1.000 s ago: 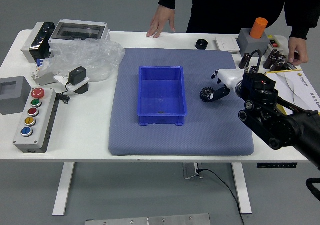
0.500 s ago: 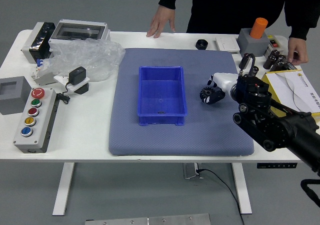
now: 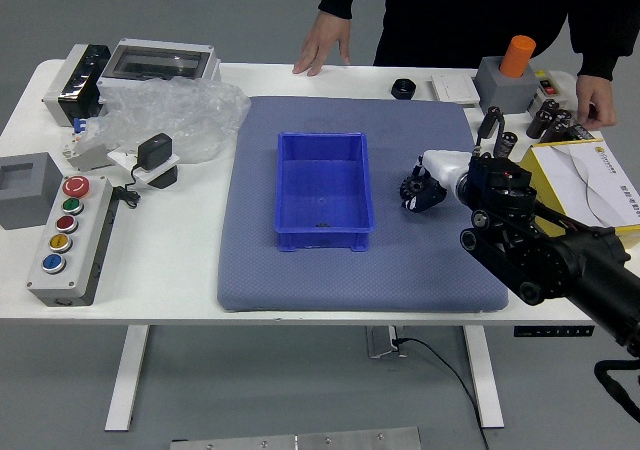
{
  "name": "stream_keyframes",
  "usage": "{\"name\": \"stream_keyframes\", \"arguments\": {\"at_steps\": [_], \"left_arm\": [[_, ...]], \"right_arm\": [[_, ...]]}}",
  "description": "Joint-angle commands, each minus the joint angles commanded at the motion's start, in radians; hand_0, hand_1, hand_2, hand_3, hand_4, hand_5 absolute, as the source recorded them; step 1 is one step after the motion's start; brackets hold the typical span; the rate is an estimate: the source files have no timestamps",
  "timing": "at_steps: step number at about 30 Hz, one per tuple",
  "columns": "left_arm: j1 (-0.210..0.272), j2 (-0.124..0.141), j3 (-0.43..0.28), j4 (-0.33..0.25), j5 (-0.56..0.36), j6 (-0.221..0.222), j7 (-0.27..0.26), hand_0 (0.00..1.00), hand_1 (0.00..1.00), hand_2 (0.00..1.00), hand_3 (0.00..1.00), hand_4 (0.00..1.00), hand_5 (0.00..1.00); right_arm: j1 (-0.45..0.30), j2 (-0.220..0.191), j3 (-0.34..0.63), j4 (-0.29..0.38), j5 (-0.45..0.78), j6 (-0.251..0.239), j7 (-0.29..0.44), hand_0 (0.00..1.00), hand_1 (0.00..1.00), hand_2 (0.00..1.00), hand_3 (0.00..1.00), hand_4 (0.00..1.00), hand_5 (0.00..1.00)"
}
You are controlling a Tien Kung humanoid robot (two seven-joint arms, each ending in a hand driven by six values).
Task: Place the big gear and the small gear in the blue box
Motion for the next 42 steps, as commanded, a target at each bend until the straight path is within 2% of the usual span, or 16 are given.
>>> {"name": "stream_keyframes", "arguments": {"at_steps": [10, 11, 16, 17, 22, 23, 28, 29, 34, 35, 42], "left_arm": [[-0.001, -0.002, 0.002, 0.000, -0.001, 0.000, 0.000, 0.842, 0.807, 0.816, 0.851, 0.708, 0.277], [-0.001, -0.002, 0.003, 0.000, -0.001, 0.000, 0.000, 0.842, 0.808, 0.814, 0.851, 0.710, 0.277], [0.000, -0.002, 0.003, 0.000, 0.000, 0.000, 0.001, 0.842, 0.808, 0.814, 0.851, 0.710, 0.277], [0.000, -0.002, 0.003, 0.000, 0.000, 0.000, 0.001, 0.842, 0.808, 0.814, 0.850, 0.712, 0.279], [0.000, -0.002, 0.002, 0.000, 0.002, -0.001, 0.000, 0.842, 0.808, 0.814, 0.850, 0.712, 0.279], [0.000, -0.003, 0.002, 0.000, 0.003, -0.001, 0.000, 0.842, 0.807, 0.814, 0.850, 0.712, 0.277], [0.001, -0.003, 0.001, 0.000, 0.004, -0.001, 0.000, 0.842, 0.807, 0.814, 0.850, 0.712, 0.277], [0.001, -0.003, 0.001, 0.000, 0.004, -0.001, 0.000, 0.842, 0.805, 0.813, 0.850, 0.714, 0.277], [0.001, -0.002, 0.002, 0.000, 0.004, -0.001, 0.000, 0.842, 0.805, 0.813, 0.850, 0.714, 0.277], [0.001, -0.002, 0.002, 0.000, 0.003, -0.001, 0.000, 0.842, 0.806, 0.813, 0.849, 0.714, 0.277], [0.003, -0.001, 0.004, 0.000, 0.000, 0.000, 0.000, 0.842, 0.806, 0.813, 0.849, 0.716, 0.277]], "right_arm": [[-0.005, 0.010, -0.001, -0.007, -0.020, -0.033, 0.001, 0.673, 0.610, 0.717, 0.745, 0.790, 0.385], [-0.006, 0.011, -0.001, -0.007, -0.024, -0.039, 0.003, 0.612, 0.556, 0.633, 0.659, 0.718, 0.370], [-0.012, 0.014, -0.003, -0.009, -0.041, -0.057, 0.012, 0.612, 0.556, 0.633, 0.659, 0.718, 0.370], [-0.013, 0.015, -0.004, -0.009, -0.045, -0.060, 0.014, 0.641, 0.549, 0.598, 0.636, 0.663, 0.317], [-0.019, 0.016, -0.006, -0.010, -0.055, -0.069, 0.018, 0.641, 0.549, 0.598, 0.636, 0.663, 0.317], [-0.020, 0.016, -0.007, -0.011, -0.056, -0.071, 0.019, 0.663, 0.546, 0.578, 0.626, 0.625, 0.256], [-0.025, 0.016, -0.007, -0.012, -0.058, -0.086, 0.024, 0.663, 0.546, 0.578, 0.626, 0.625, 0.256], [-0.026, 0.016, -0.006, -0.012, -0.059, -0.091, 0.026, 0.672, 0.534, 0.546, 0.609, 0.666, 0.172], [-0.028, 0.015, -0.002, -0.008, -0.061, -0.111, 0.029, 0.672, 0.534, 0.546, 0.609, 0.666, 0.172], [-0.028, 0.014, 0.000, -0.006, -0.062, -0.114, 0.029, 0.674, 0.529, 0.532, 0.594, 0.715, 0.110], [-0.025, 0.002, 0.020, 0.016, -0.071, -0.118, 0.019, 0.673, 0.527, 0.525, 0.590, 0.709, 0.087]]}}
